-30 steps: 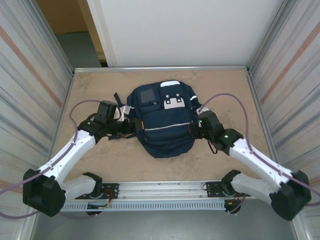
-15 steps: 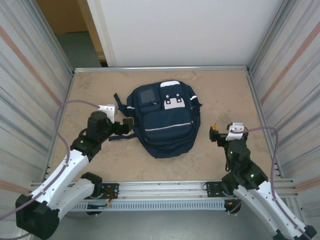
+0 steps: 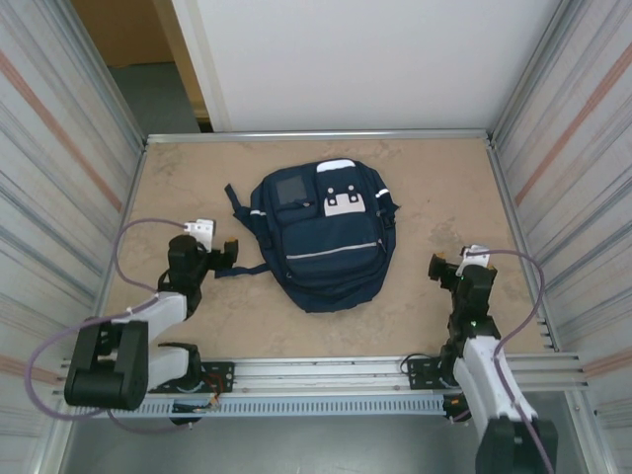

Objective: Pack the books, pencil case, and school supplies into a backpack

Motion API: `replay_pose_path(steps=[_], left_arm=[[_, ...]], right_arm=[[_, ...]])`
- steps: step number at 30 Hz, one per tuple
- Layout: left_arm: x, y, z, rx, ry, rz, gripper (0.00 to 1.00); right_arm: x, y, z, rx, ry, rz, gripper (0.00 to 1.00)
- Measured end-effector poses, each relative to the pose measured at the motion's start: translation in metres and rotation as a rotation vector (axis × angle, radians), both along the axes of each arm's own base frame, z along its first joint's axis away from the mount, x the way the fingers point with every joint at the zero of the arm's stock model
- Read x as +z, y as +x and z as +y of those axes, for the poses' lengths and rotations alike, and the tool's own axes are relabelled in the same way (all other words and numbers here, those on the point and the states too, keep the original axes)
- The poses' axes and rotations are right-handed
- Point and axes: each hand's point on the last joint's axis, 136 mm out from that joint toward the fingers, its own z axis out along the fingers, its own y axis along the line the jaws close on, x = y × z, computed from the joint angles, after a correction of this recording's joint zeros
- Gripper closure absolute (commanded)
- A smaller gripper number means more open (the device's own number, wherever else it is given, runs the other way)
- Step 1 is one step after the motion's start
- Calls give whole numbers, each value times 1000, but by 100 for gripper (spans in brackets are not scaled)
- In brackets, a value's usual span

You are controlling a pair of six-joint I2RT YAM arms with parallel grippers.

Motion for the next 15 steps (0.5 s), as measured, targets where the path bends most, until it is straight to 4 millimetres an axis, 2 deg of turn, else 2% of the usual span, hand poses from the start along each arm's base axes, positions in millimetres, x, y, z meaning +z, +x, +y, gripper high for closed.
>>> replay_pose_path(steps=[3,6,9,11,13,15], left_arm=[[4,9,-1,-24,-8,-44,1],[3,20,9,-20,-38,-84,1],[-13,27,21,1,-58,-65,1],[-23,31,19,-9,-69,-20,1],[-17,39,18,-14,-77,-31,1],[-6,48,18,-16,-80,-56,1]], right_arm=[[-11,17,1,35,47,39,1],[-12,43,6,76,87,33,1],[-8,73,9,103,118,6,1],[-3,93,9,112,128,3,1],[3,113,11,127,118,-23,1],[1,124,21,143,96,-37,1]])
